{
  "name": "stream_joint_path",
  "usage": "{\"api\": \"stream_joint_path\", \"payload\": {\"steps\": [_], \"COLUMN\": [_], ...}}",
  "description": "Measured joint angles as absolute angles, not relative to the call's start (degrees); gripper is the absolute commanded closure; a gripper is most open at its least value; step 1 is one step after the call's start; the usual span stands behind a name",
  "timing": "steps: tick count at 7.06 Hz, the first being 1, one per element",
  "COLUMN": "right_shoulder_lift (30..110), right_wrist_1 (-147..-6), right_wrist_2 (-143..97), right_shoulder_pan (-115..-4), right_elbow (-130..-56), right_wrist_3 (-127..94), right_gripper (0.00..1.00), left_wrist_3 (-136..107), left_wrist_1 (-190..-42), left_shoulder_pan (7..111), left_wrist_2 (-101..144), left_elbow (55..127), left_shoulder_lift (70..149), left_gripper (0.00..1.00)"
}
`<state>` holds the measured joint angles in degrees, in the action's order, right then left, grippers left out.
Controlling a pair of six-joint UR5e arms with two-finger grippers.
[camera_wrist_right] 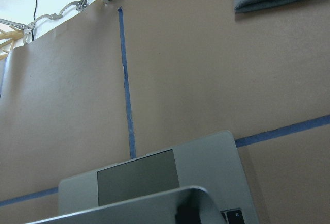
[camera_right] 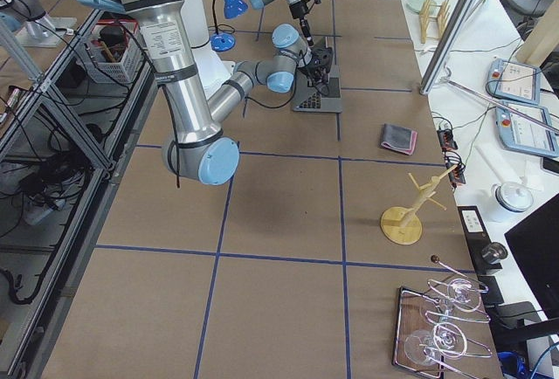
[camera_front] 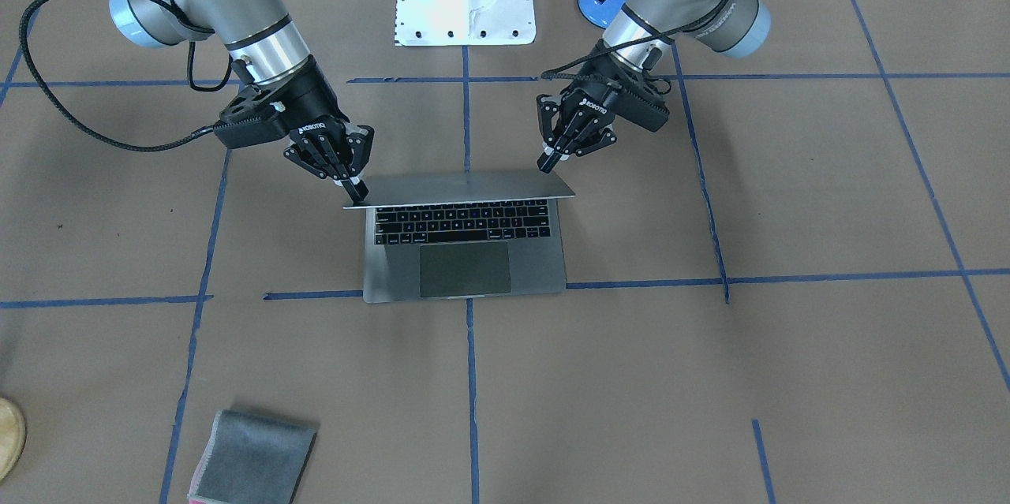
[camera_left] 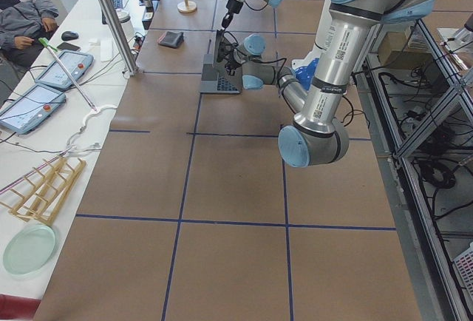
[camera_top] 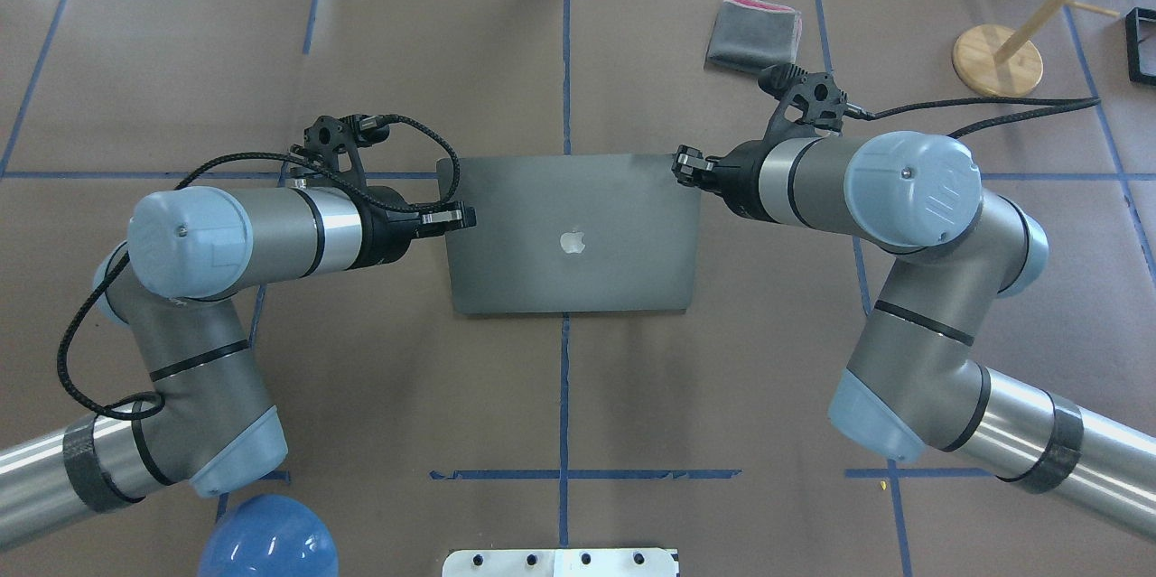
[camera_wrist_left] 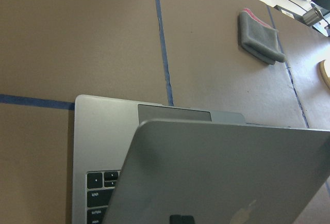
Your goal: Close laptop
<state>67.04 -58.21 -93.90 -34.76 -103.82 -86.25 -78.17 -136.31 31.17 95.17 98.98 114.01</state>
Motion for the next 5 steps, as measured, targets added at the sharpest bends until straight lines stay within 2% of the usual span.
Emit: {"api": "stream_joint_path", "payload": {"steps": [4, 5], "right_shoulder_lift": [60.1, 58.4], "right_wrist_1": [-58.1, -58.0], "right_wrist_2": [-94.0, -94.1], "right_shoulder_pan": [-36.4, -36.4], "right_elbow": [-90.7, -87.4], "right_wrist_3": [-84.2, -84.0], "right_gripper": [0.98, 0.94], "left_wrist_3": [-75.5, -74.2], "left_wrist_1": [-136.4, -136.5], "left_shoulder_pan": [32.8, 32.9], "left_wrist_2": [95.0, 95.0], "left_elbow": [84.9, 81.9], "left_shoulder_lift": [120.3, 121.5], "left_gripper": [1.0, 1.0]}}
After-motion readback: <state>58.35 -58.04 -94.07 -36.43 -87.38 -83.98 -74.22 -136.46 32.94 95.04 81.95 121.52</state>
